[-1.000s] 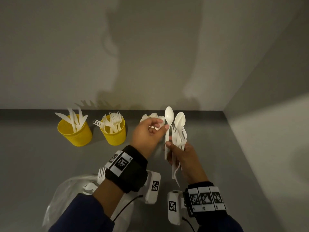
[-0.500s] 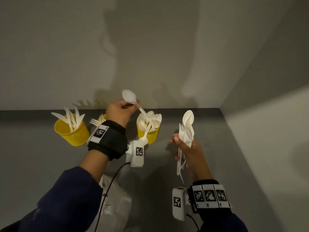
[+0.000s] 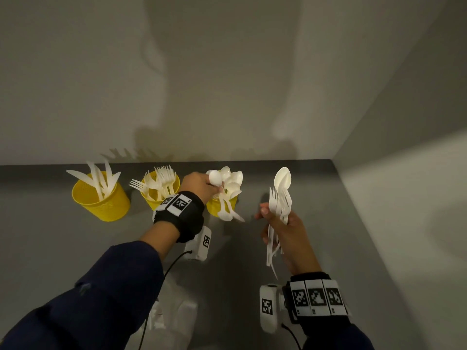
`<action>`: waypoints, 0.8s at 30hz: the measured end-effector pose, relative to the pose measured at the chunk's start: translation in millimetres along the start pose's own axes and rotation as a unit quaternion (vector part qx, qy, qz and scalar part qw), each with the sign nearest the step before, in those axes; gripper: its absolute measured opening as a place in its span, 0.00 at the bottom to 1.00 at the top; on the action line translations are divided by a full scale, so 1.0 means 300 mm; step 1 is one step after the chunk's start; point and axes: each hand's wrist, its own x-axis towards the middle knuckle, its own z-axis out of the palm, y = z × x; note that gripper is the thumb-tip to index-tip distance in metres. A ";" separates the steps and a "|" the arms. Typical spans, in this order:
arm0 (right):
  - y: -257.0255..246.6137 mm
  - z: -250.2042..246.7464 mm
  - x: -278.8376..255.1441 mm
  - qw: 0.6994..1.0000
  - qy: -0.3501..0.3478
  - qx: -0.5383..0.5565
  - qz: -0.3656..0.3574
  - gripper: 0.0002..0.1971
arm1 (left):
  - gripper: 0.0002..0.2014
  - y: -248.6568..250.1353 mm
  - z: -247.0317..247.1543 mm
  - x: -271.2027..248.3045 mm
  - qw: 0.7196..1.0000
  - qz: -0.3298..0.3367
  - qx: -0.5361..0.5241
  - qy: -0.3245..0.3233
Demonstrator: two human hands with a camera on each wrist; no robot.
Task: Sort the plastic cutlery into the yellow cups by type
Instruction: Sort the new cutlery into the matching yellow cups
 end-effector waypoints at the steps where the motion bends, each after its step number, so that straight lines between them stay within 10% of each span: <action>1: 0.001 0.002 0.001 1.000 -0.004 -0.010 0.002 0.06 | 0.16 0.001 0.002 -0.003 1.000 0.009 0.021 -0.014; 18: -0.007 0.010 -0.029 1.000 -0.011 -0.002 0.000 0.06 | 0.15 -0.041 -0.035 -0.119 0.971 0.222 0.085 0.034; 24: 0.001 -0.014 -0.048 1.000 0.009 -0.012 0.003 0.04 | 0.21 -0.073 0.042 -0.166 0.890 0.238 0.326 -0.212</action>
